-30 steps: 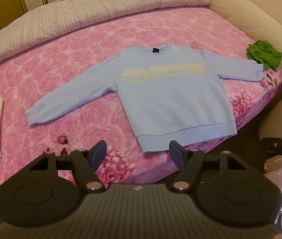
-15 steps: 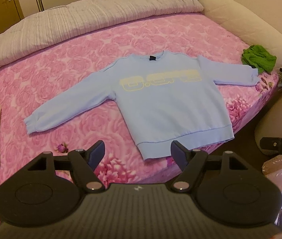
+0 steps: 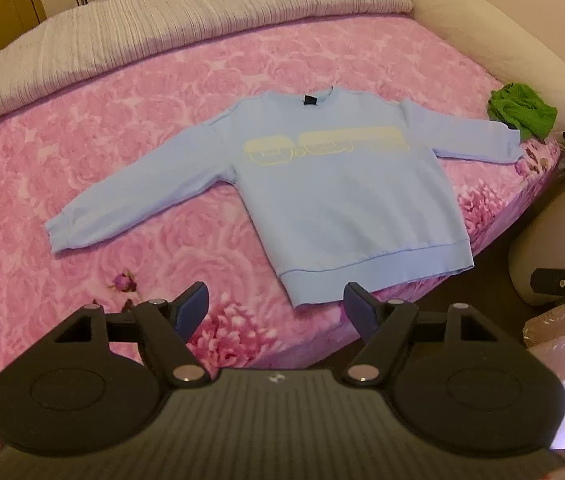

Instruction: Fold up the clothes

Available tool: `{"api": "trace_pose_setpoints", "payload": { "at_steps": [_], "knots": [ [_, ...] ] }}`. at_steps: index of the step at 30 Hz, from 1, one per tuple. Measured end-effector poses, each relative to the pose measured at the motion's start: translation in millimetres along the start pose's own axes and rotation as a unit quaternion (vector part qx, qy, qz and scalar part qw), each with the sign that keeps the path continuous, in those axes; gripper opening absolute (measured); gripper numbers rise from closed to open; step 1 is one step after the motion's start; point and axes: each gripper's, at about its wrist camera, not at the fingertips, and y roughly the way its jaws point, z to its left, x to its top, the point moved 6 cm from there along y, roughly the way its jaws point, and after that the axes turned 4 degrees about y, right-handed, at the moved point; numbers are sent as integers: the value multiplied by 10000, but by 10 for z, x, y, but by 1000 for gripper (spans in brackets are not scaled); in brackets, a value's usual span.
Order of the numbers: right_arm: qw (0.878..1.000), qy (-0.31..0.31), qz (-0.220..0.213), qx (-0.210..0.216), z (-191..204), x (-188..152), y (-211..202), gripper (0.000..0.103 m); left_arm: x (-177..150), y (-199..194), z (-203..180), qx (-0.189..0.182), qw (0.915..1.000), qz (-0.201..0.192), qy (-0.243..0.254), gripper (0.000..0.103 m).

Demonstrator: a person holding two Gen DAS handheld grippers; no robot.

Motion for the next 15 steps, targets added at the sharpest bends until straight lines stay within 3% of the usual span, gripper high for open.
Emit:
{"api": "trace_pose_setpoints", "payload": {
  "at_steps": [7,15],
  "knots": [
    [9998,-107,142,-45,-90,184,185,88,161,270,-116,23,9997,179,-167,72],
    [9988,-372,289,152,-241,797,568,88,630,643,-287,171,9973,309,-648,75]
  ]
}}
